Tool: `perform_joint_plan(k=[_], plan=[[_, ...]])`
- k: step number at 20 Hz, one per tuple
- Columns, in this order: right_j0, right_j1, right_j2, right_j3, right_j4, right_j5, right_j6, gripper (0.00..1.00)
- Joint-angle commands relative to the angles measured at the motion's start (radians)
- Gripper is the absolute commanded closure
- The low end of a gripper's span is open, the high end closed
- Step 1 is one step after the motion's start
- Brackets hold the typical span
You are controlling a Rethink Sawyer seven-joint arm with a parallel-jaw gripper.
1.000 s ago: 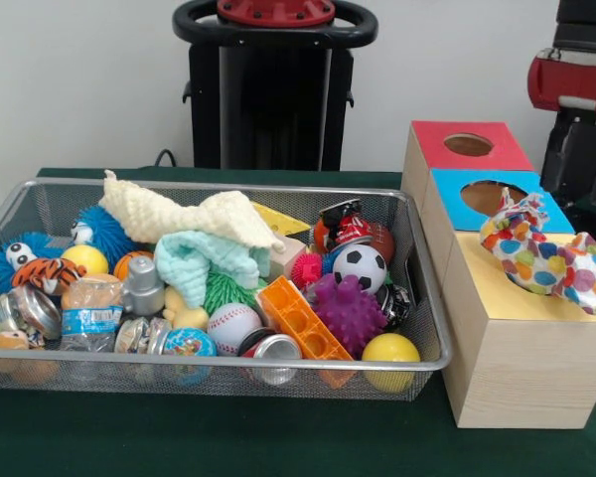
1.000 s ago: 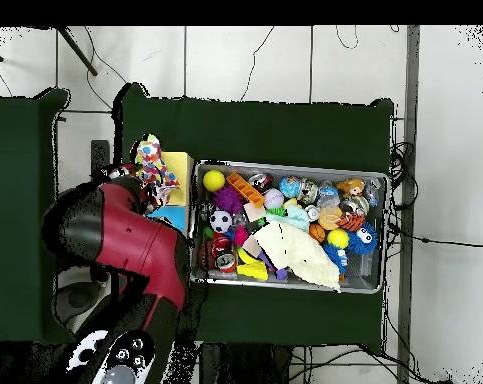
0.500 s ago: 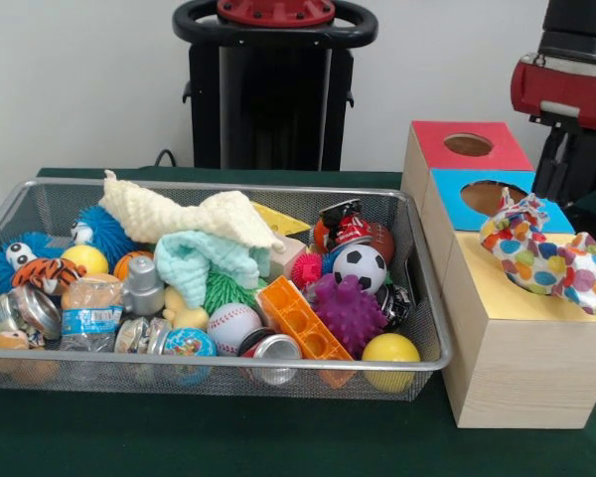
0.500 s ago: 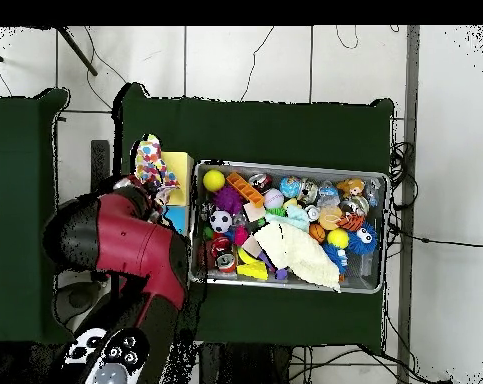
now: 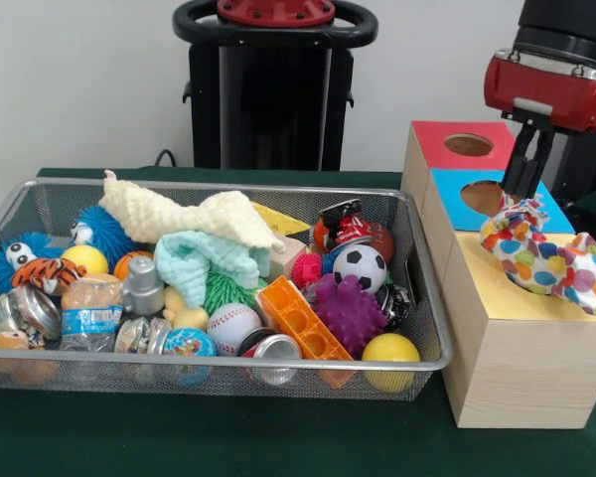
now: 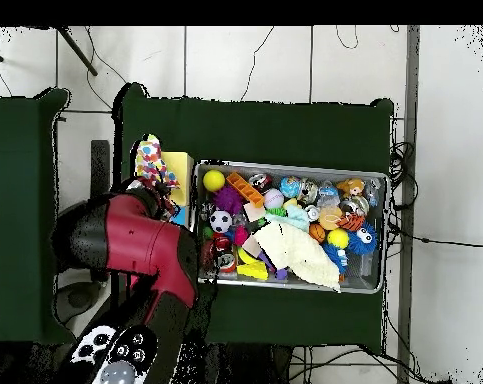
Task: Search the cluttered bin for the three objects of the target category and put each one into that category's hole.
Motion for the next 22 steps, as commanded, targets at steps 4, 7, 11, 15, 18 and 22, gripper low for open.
perform_joint_plan(k=[4, 7, 11, 15, 18, 22], plan=[[-0.054, 0.04, 0.104, -0.068, -0.079, 0.102, 0.041, 1.0], [-0.052, 0.073, 0.11, -0.092, -0.073, 0.075, 0.07, 1.0], [-0.037, 0.111, 0.107, -0.114, -0.062, 0.043, 0.113, 1.0], [-0.041, 0.139, 0.114, -0.128, -0.057, 0.008, 0.121, 1.0], [-0.054, 0.163, 0.13, -0.136, -0.053, -0.031, 0.118, 1.0], [-0.065, 0.175, 0.156, -0.123, -0.052, -0.062, 0.112, 1.0]])
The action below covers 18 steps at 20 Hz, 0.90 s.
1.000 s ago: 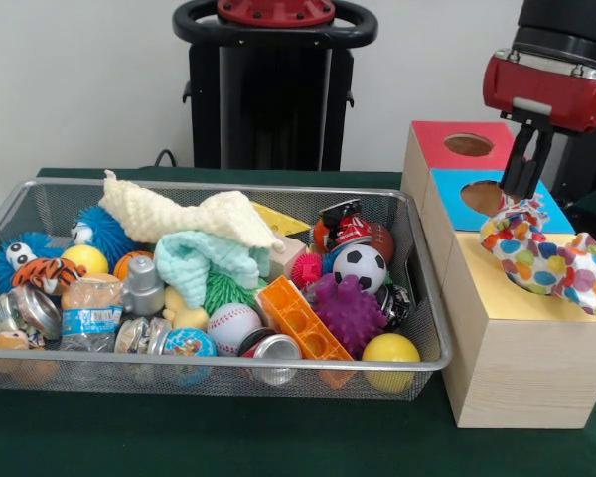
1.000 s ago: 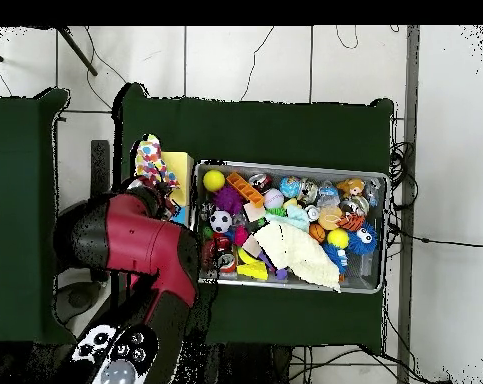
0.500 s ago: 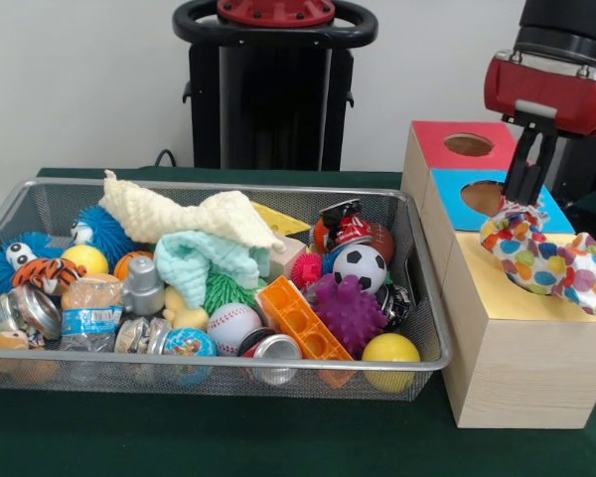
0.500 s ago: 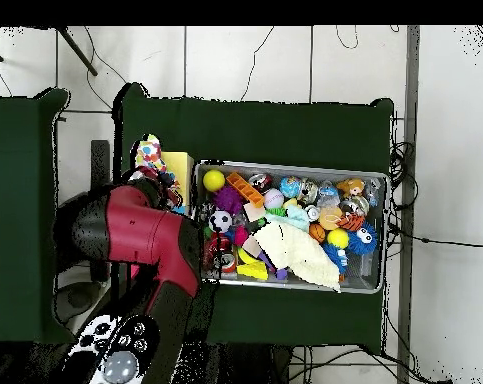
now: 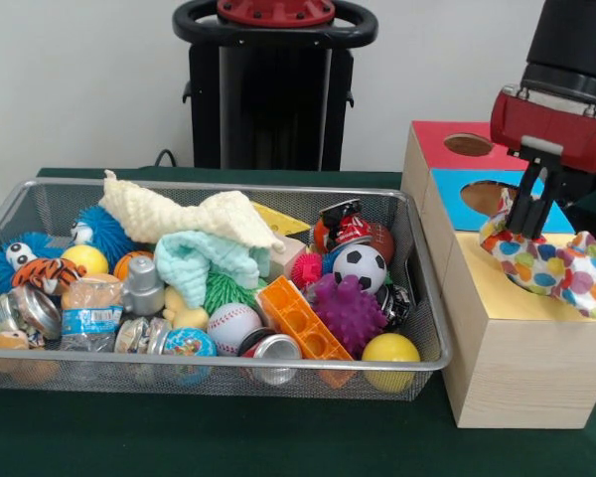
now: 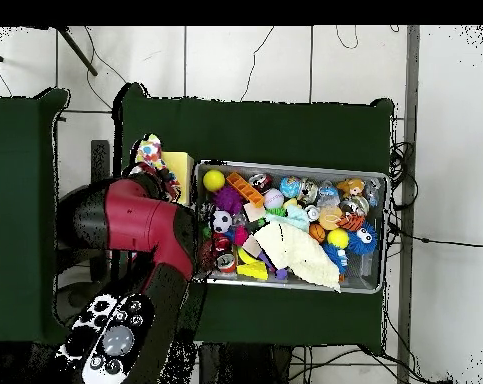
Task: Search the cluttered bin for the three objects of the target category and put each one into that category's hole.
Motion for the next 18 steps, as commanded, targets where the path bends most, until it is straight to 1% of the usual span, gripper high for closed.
perform_joint_plan(k=[1, 6, 9, 14, 18], plan=[[-0.046, 0.085, 0.156, -0.003, -0.01, -0.065, 0.111, 1.0], [-0.039, 0.083, 0.164, 0.027, -0.01, -0.07, 0.117, 1.0], [-0.039, 0.09, 0.183, 0.042, -0.007, -0.1, 0.122, 1.0], [-0.027, 0.103, 0.171, 0.023, -0.003, -0.085, 0.13, 1.0], [-0.036, 0.099, 0.191, 0.022, 0.002, -0.069, 0.12, 1.0]])
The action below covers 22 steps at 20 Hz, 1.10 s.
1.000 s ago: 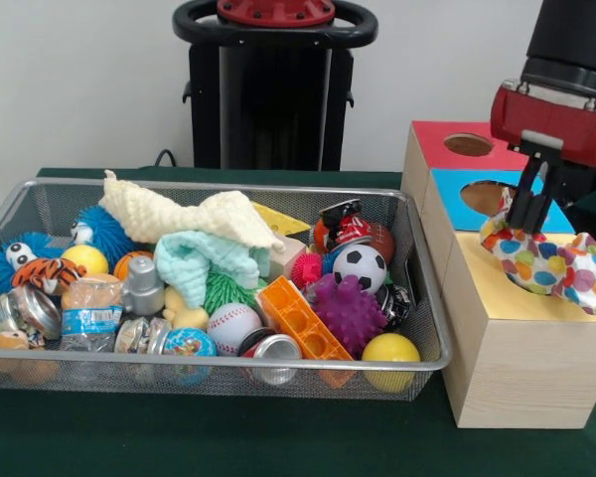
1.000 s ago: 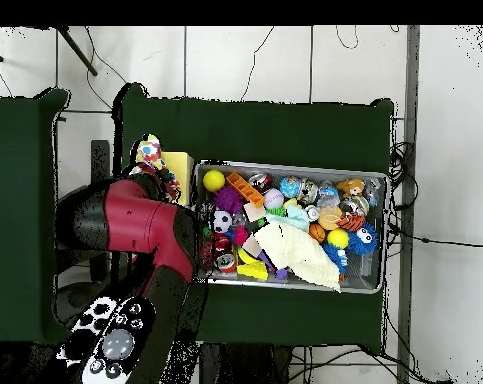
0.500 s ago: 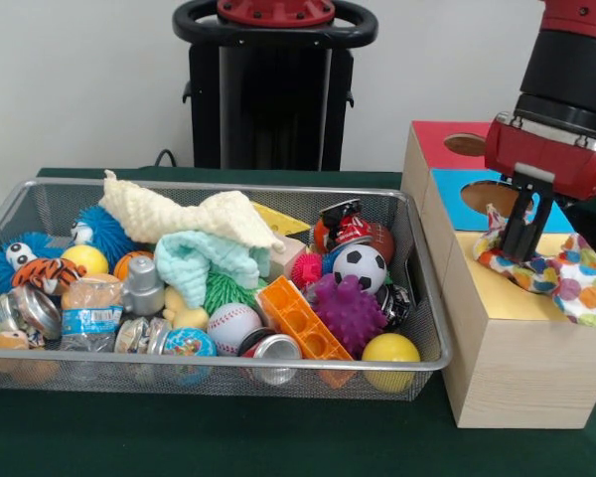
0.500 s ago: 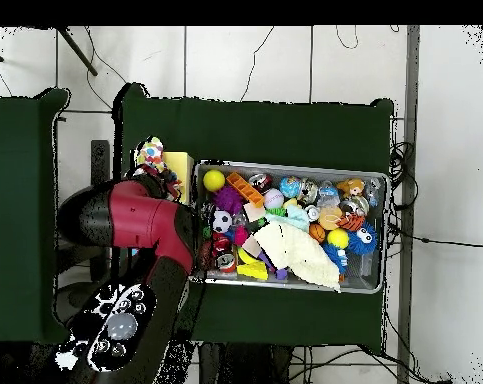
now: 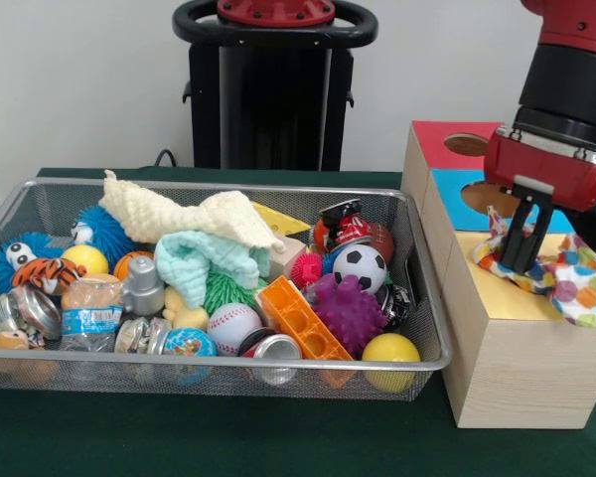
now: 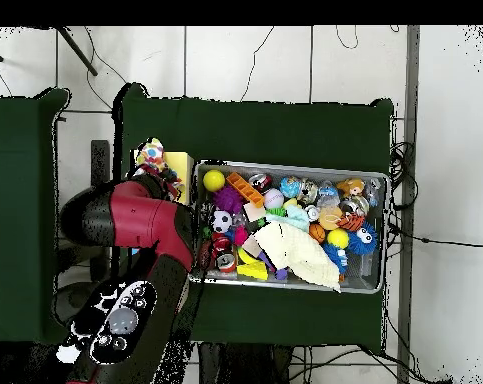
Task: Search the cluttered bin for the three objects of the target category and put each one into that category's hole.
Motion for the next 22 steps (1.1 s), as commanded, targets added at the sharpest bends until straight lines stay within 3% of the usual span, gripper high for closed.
perform_joint_plan(k=[1, 6, 9, 16, 22], plan=[[-0.034, 0.043, 0.179, 0.027, 0.009, -0.01, 0.122, 1.0], [-0.026, 0.077, 0.191, -0.003, 0.028, -0.024, 0.146, 1.0], [-0.058, 0.086, 0.252, 0.0, 0.027, -0.053, 0.117, 1.0], [-0.063, 0.11, 0.306, -0.029, 0.045, -0.08, 0.133, 1.0], [-0.05, 0.179, 0.318, -0.07, 0.052, -0.115, 0.146, 1.0]])
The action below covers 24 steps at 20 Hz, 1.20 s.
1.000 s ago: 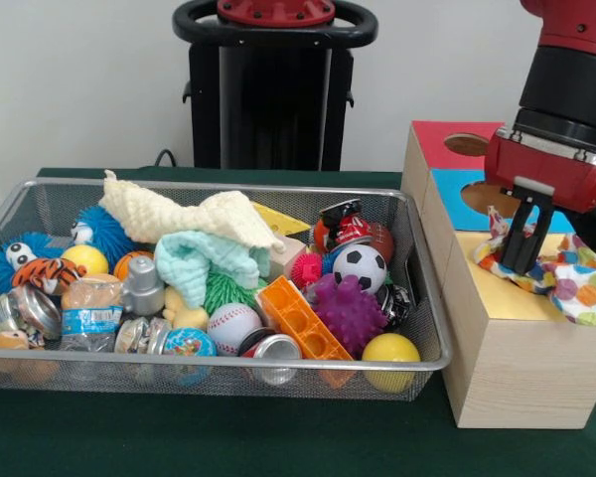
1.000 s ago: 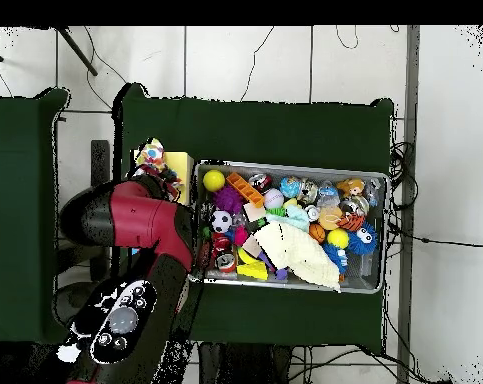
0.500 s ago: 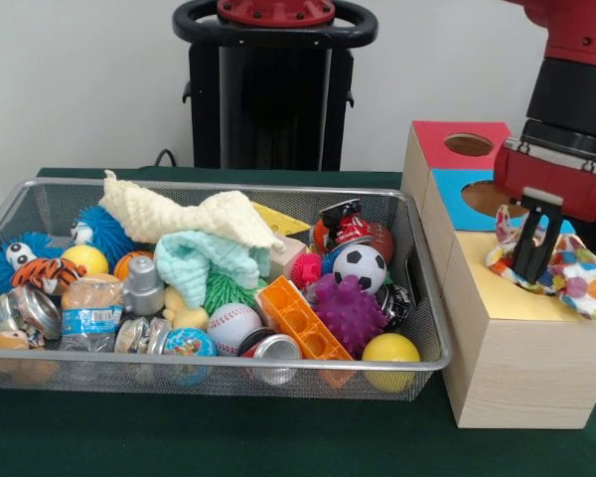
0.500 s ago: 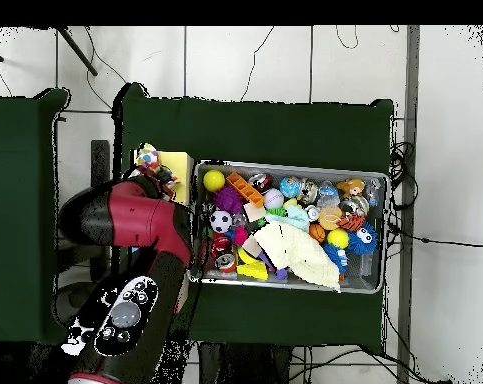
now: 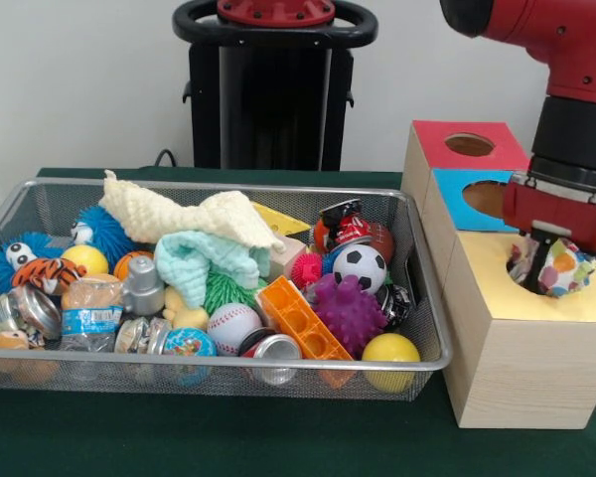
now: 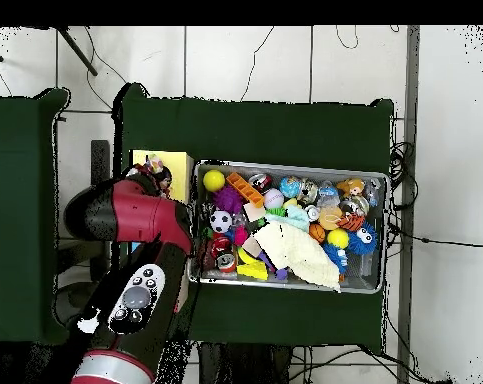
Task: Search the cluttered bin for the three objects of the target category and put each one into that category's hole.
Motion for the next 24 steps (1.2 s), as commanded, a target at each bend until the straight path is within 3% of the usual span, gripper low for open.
perform_joint_plan(k=[1, 6, 10, 18, 21, 24], plan=[[-0.014, 0.148, 0.209, -0.057, 0.041, -0.056, 0.147, 1.0], [-0.029, 0.15, 0.217, -0.047, 0.03, -0.065, 0.133, 1.0], [-0.038, 0.093, 0.213, -0.005, 0.025, -0.054, 0.135, 1.0], [-0.041, -0.092, 0.138, 0.059, -0.001, 0.146, 0.1, 1.0], [-0.022, -0.156, 0.077, 0.044, -0.022, 0.256, 0.094, 1.0], [-0.014, -0.192, 0.054, 0.035, -0.036, 0.301, 0.089, 1.0]])
